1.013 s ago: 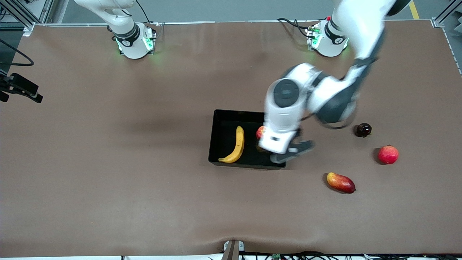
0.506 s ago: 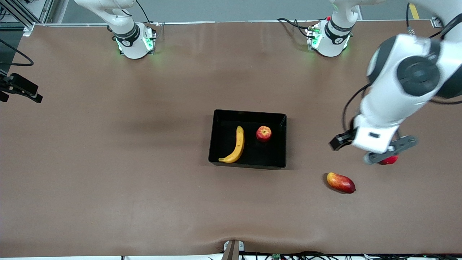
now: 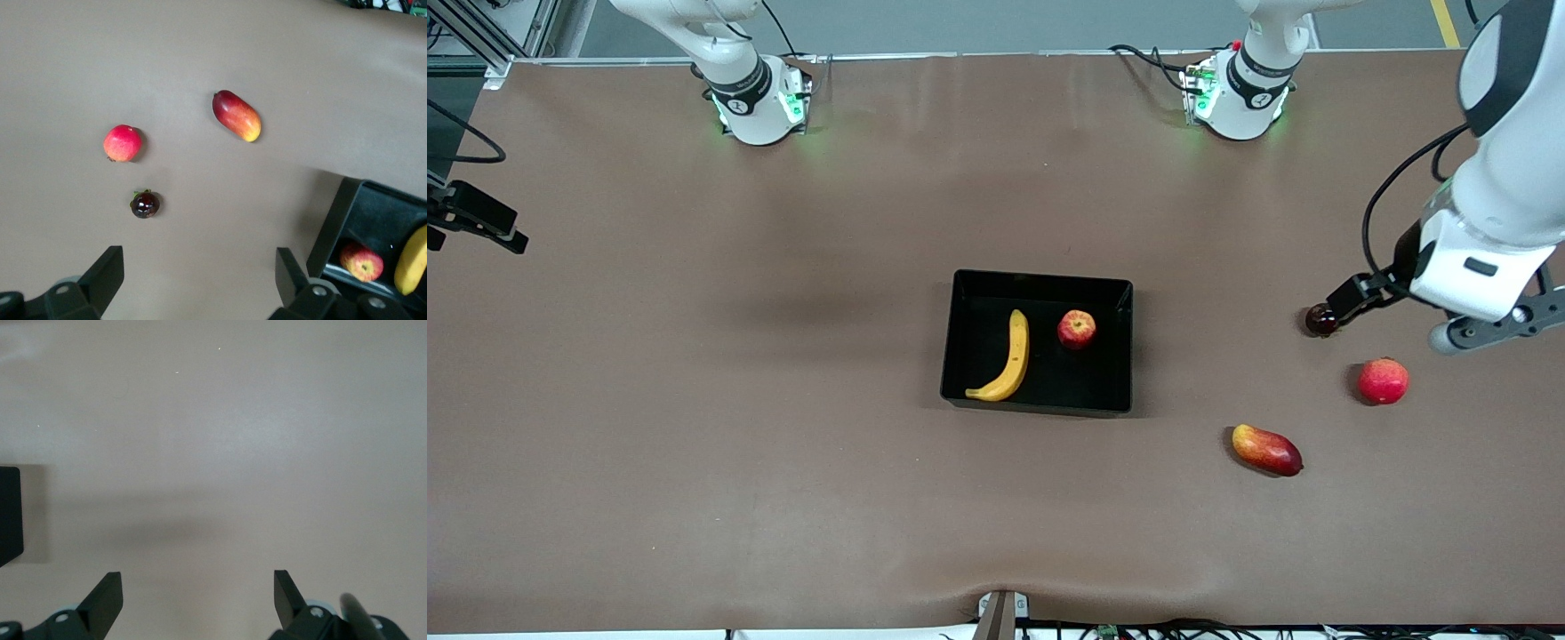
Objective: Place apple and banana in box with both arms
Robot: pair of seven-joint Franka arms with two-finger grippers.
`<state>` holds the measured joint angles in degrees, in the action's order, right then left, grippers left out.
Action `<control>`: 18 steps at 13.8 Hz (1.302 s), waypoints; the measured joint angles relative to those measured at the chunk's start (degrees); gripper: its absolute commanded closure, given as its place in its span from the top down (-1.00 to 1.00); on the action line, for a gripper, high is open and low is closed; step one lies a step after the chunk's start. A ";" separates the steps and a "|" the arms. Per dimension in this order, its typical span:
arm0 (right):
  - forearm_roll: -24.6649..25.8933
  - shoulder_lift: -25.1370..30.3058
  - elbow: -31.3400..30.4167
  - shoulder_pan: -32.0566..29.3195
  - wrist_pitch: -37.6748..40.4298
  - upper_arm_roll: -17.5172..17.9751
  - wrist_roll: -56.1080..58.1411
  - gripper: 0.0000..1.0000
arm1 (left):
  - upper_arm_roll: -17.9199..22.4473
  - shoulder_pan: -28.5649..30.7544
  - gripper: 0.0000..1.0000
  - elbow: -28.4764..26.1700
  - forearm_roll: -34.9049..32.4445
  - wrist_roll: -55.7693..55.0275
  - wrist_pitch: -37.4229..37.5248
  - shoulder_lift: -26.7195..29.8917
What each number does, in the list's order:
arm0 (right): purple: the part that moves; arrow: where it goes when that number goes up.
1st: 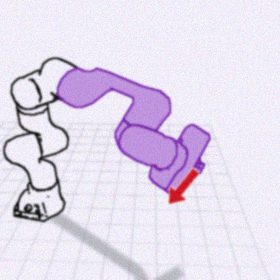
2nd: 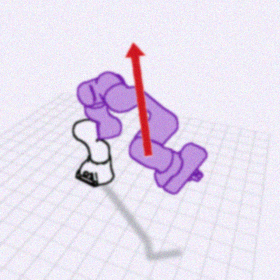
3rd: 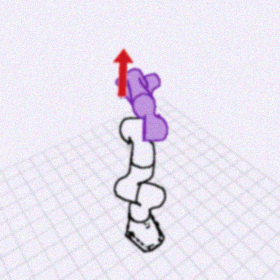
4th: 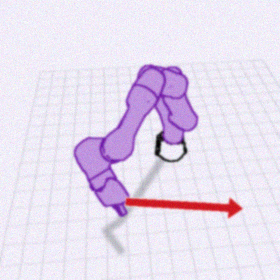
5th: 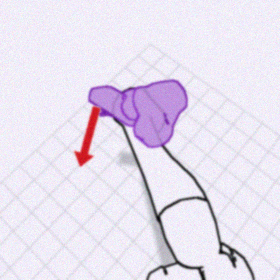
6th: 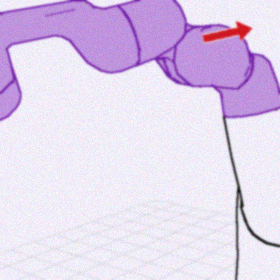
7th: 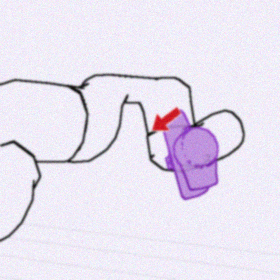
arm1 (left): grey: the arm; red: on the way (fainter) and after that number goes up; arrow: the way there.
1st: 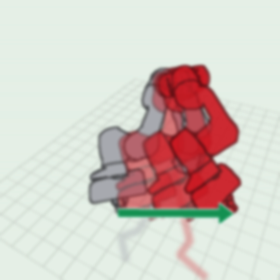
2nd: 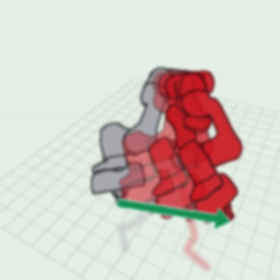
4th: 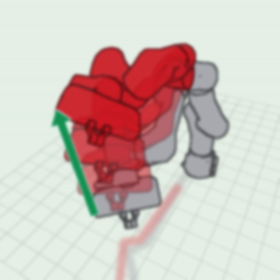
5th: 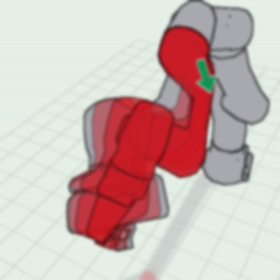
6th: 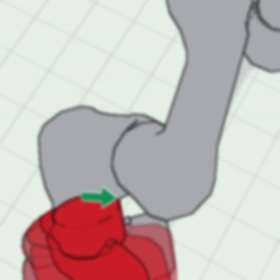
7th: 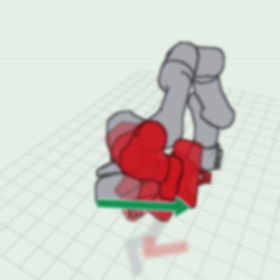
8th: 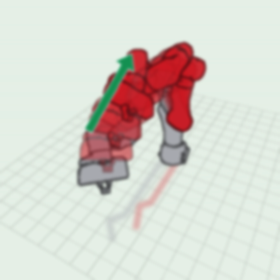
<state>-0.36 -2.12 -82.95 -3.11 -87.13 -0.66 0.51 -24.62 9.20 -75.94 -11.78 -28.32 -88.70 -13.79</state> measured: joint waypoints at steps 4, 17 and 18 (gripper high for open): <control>0.00 0.00 0.00 -0.01 0.00 0.00 0.00 1.00 | 5.13 -2.01 1.00 -5.91 4.19 7.69 1.20 6.42; 0.00 0.00 0.00 -0.04 0.00 0.00 0.00 1.00 | 17.58 -11.36 1.00 -21.00 9.53 18.53 -1.78 19.20; 0.00 0.00 0.00 -0.04 0.00 0.00 0.00 1.00 | 17.70 -11.35 1.00 -21.01 9.75 19.22 -1.82 19.21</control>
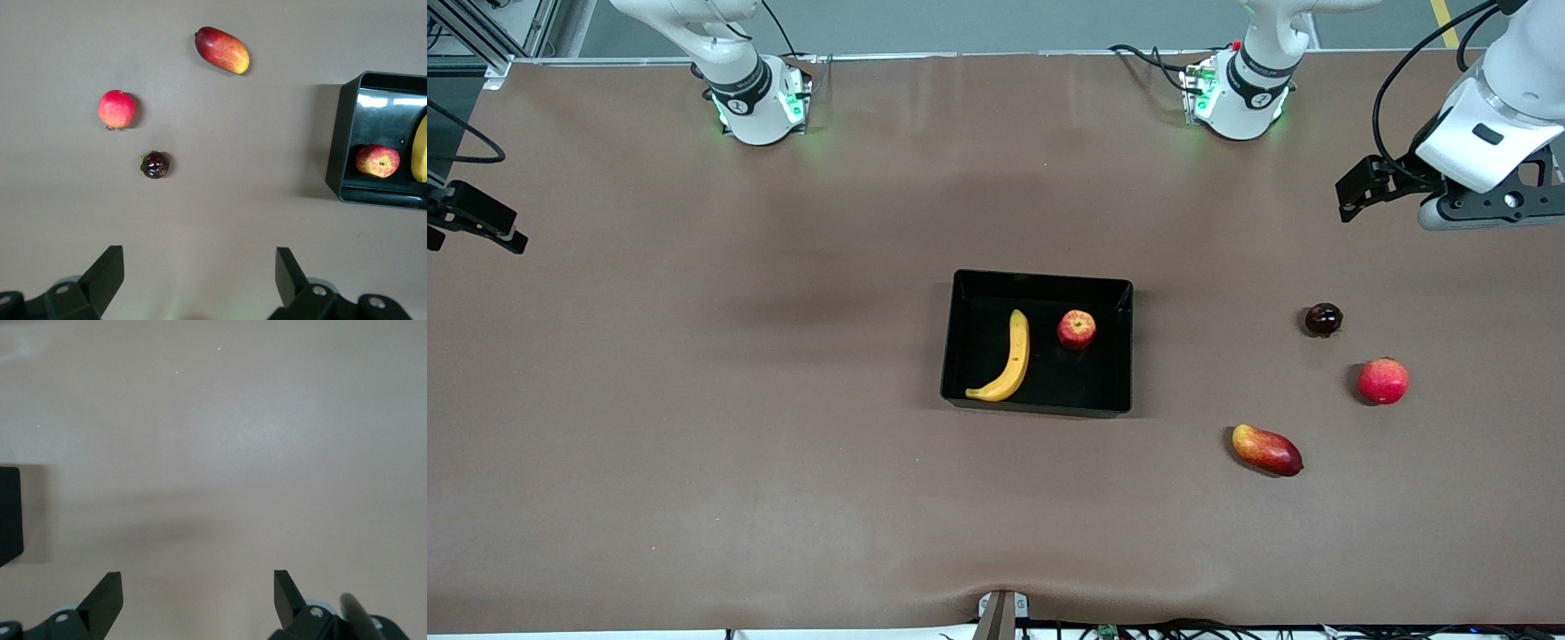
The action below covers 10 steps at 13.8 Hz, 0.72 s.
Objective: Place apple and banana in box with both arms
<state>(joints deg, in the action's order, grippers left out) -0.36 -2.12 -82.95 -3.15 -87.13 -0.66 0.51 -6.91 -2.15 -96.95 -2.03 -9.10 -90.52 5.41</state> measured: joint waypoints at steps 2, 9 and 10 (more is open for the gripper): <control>0.00 0.00 0.00 -0.01 0.00 0.00 0.00 1.00 | 0.30 0.00 1.00 0.00 0.82 1.02 -0.06 0.00; 0.00 0.00 0.00 -0.01 -0.01 0.00 0.00 1.00 | 0.59 0.04 1.00 0.12 1.13 2.33 -0.70 -0.02; 0.00 0.00 0.00 -0.01 -0.01 0.00 0.00 1.00 | 0.61 0.04 1.00 0.25 1.13 2.33 -0.77 -0.03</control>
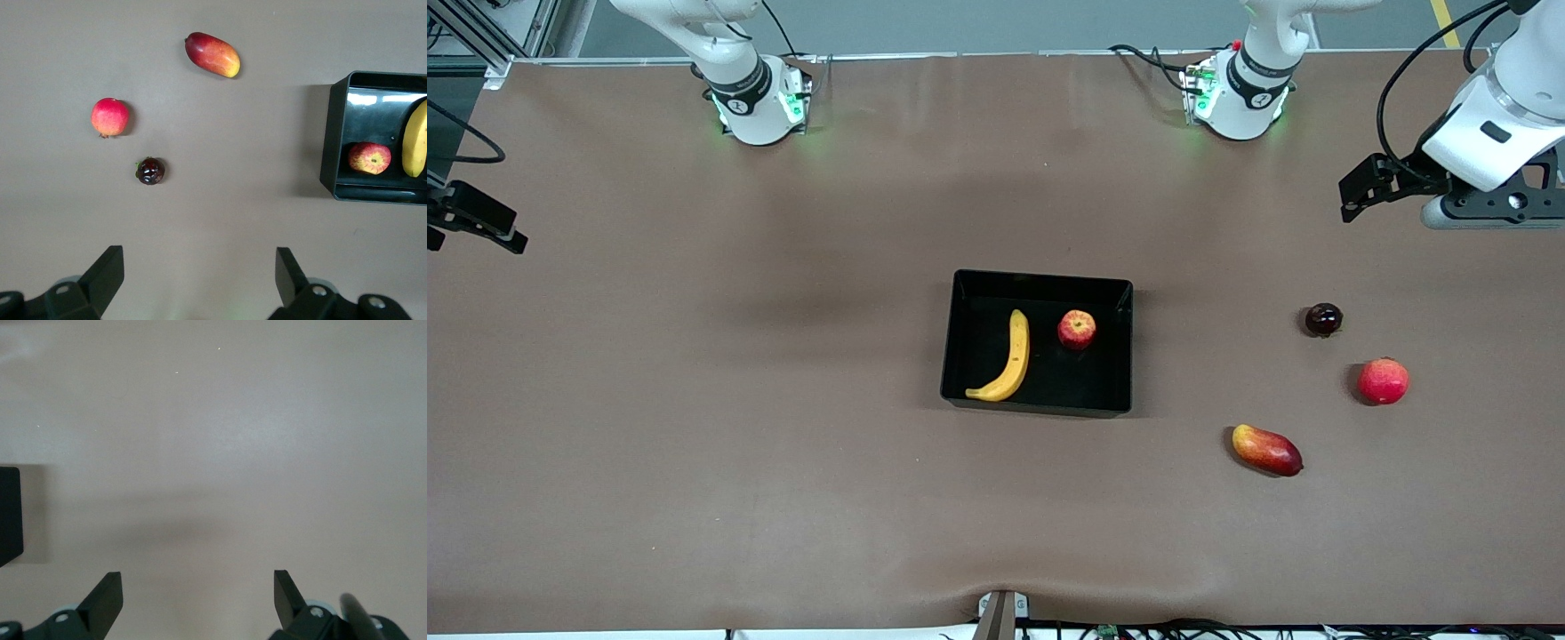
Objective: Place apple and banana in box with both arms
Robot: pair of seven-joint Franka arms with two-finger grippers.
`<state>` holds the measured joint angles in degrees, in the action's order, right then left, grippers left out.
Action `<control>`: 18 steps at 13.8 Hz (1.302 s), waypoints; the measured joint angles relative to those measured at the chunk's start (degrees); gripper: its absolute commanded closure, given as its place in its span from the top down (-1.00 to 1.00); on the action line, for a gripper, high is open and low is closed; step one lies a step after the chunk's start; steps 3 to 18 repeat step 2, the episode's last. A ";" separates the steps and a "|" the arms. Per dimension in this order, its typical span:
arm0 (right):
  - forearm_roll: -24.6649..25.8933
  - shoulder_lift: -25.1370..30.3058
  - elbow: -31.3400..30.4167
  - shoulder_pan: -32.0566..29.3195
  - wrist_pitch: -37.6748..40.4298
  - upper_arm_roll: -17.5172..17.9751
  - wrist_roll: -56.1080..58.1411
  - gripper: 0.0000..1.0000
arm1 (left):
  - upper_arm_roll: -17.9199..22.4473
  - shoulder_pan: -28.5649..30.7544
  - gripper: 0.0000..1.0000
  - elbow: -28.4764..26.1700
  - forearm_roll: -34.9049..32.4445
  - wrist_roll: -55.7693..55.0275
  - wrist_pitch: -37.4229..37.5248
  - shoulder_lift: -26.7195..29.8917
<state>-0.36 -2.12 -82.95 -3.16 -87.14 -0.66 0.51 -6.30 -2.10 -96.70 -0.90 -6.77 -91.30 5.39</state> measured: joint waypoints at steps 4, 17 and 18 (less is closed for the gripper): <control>0.00 0.00 0.00 0.00 -0.02 0.00 0.00 1.00 | 0.04 0.01 1.00 0.14 0.00 0.00 -0.01 0.00; 0.00 0.00 0.00 0.00 -0.02 0.00 0.00 1.00 | 0.04 0.01 1.00 0.14 0.00 0.00 -0.01 0.00; 0.00 0.00 0.00 0.00 -0.02 0.00 0.00 1.00 | 0.04 0.01 1.00 0.14 0.00 0.00 -0.01 0.00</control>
